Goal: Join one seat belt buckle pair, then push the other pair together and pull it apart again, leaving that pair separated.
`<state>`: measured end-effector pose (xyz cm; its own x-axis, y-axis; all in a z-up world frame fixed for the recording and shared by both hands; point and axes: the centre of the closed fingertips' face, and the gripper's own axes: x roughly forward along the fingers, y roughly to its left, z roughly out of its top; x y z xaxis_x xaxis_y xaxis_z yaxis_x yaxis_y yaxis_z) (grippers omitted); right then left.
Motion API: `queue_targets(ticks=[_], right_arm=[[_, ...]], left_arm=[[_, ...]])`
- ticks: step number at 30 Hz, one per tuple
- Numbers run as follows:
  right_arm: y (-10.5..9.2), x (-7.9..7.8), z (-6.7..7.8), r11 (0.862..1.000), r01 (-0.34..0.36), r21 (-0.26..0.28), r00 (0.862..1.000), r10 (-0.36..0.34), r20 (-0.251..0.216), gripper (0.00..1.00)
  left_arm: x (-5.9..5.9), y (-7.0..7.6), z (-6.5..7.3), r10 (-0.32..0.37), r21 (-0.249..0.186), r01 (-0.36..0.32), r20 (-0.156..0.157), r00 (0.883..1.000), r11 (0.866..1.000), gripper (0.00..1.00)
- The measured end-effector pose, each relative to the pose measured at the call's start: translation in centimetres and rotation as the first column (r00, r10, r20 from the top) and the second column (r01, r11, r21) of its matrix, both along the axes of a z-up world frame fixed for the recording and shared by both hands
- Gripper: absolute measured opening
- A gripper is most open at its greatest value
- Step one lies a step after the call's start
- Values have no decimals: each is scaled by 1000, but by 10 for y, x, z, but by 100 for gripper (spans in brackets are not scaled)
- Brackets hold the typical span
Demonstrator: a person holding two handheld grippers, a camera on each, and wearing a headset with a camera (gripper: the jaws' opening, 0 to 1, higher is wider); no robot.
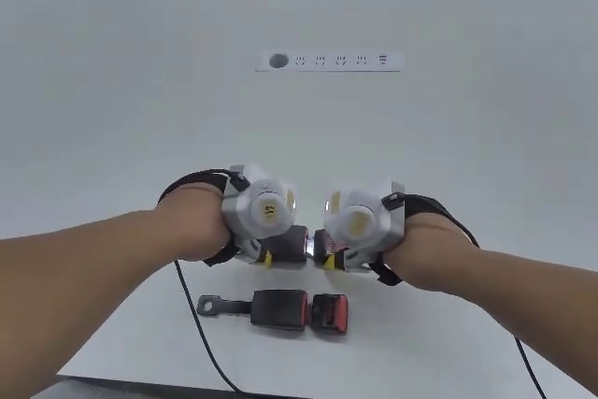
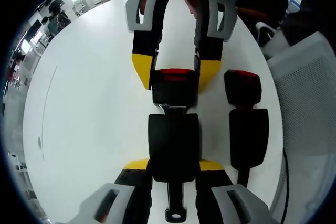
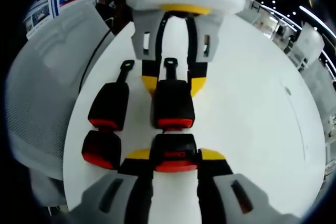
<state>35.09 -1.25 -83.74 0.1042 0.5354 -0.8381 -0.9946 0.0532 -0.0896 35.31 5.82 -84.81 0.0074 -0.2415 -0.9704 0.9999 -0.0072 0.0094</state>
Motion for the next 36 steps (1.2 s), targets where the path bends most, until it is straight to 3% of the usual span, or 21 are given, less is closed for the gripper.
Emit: queue_targets(ticks=[7,11,22,26,31,36], right_arm=[[-16,-2,0,1000,4,16,1000,-4,-6,31],[-24,-5,1,1000,-12,-4,1000,12,2,31],[-95,-10,3,997,71,-33,997,-71,7,32],[-124,-16,0,992,100,-72,995,-101,-15,32],[-153,-18,-1,987,108,-116,994,-107,10,33],[-169,-22,-3,983,110,-150,994,-110,7,33]], left_arm=[[-1,-1,0,-11,-4,11,5,1000,1000,32],[-1,0,0,-16,2,16,5,1000,1000,32],[-2,-1,1,-17,20,17,9,1000,1000,32],[-2,-1,1,-22,33,22,9,1000,999,32],[-3,-3,1,-40,64,39,17,999,997,32],[-2,-2,2,-24,70,22,25,999,997,33]])
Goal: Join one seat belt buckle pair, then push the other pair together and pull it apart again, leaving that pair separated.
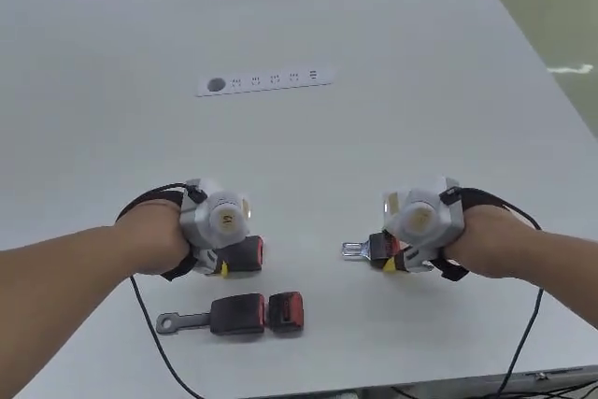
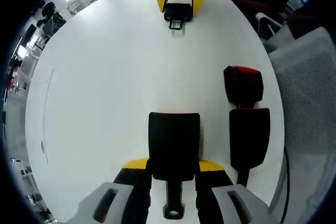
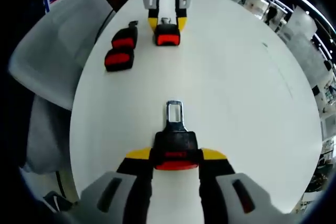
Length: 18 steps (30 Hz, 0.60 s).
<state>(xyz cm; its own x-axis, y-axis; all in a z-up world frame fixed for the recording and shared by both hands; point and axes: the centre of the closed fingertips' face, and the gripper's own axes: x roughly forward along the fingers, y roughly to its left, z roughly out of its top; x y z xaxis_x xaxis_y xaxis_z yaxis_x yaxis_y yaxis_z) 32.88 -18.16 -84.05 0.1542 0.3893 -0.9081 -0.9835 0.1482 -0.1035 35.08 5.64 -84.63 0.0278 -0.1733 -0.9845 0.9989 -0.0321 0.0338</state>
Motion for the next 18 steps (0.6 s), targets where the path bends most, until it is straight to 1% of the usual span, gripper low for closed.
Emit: queue_targets(ticks=[4,5,7,9,11,12,13,14,16,17,18], right_arm=[[-3,-3,-2,1000,-5,-22,1000,5,9,35],[-3,-4,-2,1000,-4,-25,1000,5,12,37],[-4,-3,-2,1000,1,-25,1000,0,31,44],[-6,-3,-2,999,30,-21,999,-30,27,45],[-8,-3,0,999,53,-7,998,-52,39,48],[-10,-1,3,997,74,5,996,-74,50,50],[-11,-1,4,996,88,15,995,-89,52,51],[-13,-1,8,994,108,25,992,-110,60,52],[-13,-2,14,988,147,52,987,-151,62,52],[-13,-4,19,985,159,68,984,-163,64,52],[-13,-6,21,984,164,73,983,-169,70,52]], left_arm=[[1,1,0,15,-7,-15,8,1000,1000,33],[1,1,0,20,-9,-20,10,1000,1000,33],[2,2,1,29,-25,-29,9,1000,999,33],[2,3,1,42,-40,-42,11,999,998,33],[2,3,2,50,-58,-49,18,999,997,33],[2,3,3,60,-68,-58,23,998,996,33],[-1,4,3,66,-74,-65,17,998,995,36],[-3,4,4,70,-85,-69,18,997,994,39],[-4,6,6,70,-90,-67,34,997,994,44],[-4,9,10,87,-98,-81,52,995,992,44],[-4,10,14,94,-106,-87,63,994,991,44]])
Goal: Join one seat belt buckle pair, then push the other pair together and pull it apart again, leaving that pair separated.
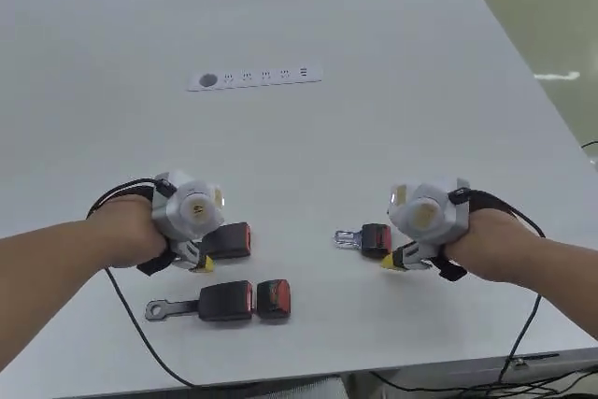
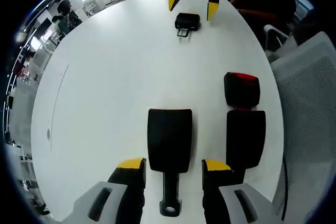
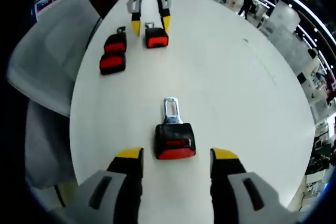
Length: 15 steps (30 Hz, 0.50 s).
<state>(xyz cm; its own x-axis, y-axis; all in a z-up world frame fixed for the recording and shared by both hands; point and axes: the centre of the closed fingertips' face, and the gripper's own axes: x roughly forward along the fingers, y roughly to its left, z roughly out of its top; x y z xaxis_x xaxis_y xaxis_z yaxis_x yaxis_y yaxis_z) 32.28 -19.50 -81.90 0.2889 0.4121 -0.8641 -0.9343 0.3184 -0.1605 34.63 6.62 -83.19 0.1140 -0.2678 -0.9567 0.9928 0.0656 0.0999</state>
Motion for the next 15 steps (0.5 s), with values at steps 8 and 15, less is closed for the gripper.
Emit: queue_targets(ticks=[8,15], right_arm=[[13,-23,32,988,89,127,995,-95,41,65],[14,-46,47,963,176,207,982,-186,30,74]], left_arm=[[-21,19,36,140,-135,-131,63,988,982,51],[-40,47,65,381,-305,-354,32,924,884,64]])
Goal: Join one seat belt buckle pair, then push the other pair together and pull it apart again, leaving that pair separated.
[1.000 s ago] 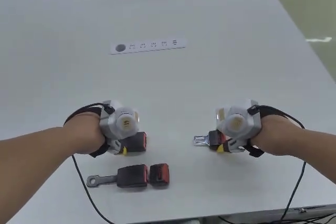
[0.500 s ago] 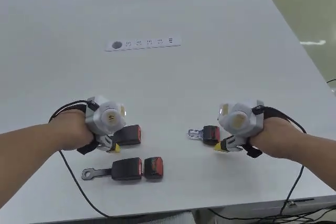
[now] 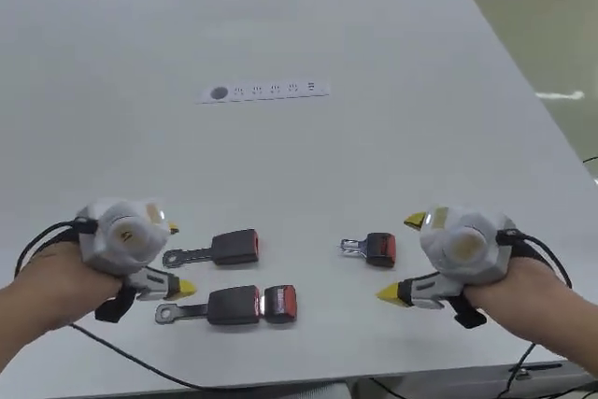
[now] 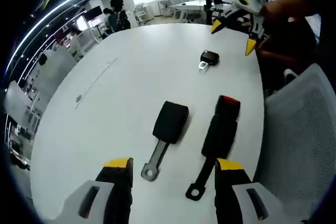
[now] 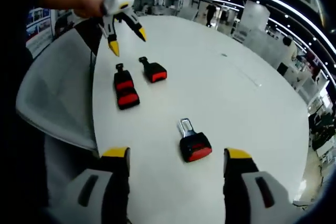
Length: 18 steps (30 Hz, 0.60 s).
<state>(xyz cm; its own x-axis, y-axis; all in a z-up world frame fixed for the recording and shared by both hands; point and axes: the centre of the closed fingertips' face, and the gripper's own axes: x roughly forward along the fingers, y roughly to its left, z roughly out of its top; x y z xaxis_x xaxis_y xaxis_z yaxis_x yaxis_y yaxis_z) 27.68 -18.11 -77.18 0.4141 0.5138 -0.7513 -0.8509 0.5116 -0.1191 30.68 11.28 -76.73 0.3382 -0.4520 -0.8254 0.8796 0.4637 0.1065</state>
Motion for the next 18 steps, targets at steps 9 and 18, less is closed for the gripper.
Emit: queue_targets(ticks=[9,18], right_arm=[[-11,-24,12,996,72,61,997,-72,3,84],[-16,-35,17,990,114,87,993,-116,19,98]], left_arm=[[-38,34,21,160,-103,-157,19,987,982,88],[-56,54,28,219,-152,-210,42,975,966,100]])
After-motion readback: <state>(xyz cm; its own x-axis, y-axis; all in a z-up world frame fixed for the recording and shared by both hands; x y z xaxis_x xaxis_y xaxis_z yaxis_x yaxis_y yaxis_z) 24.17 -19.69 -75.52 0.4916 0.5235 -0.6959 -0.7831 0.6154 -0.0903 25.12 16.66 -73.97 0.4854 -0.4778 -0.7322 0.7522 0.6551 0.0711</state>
